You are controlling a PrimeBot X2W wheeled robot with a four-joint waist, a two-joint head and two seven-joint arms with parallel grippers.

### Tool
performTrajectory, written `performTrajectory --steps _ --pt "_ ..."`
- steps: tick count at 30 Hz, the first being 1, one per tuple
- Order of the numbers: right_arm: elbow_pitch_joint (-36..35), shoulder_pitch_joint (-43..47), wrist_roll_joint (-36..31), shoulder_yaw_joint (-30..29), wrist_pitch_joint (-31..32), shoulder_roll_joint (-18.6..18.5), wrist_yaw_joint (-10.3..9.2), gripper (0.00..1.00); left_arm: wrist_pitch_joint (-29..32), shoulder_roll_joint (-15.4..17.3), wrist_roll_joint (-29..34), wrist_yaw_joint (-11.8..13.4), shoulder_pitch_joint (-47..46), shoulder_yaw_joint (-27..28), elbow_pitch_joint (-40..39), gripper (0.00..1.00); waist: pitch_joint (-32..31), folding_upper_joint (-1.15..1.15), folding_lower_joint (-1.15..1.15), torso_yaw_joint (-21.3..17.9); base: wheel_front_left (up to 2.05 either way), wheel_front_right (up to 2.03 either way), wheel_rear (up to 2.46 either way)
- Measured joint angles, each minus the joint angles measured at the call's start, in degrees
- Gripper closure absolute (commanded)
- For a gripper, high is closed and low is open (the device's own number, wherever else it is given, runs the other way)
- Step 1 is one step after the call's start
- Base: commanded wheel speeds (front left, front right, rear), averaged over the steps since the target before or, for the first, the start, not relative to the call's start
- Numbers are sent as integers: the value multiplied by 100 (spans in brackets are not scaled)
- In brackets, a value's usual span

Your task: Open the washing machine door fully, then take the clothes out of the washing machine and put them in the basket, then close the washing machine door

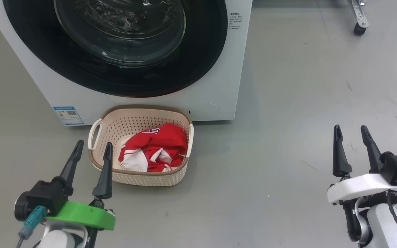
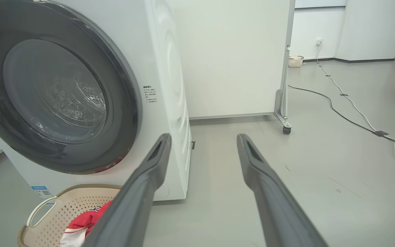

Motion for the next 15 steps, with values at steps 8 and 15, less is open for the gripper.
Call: performTrajectory --steps 8,15 --pt "-213 159 -58 1 0 30 0 0 0 -18 80 0 4 92 -25 0 -12 0 0 -31 0 0 0" --pt "-344 264 -88 -2 0 52 0 0 0 -36 82 0 93 69 -8 0 -37 0 0 -39 0 0 0"
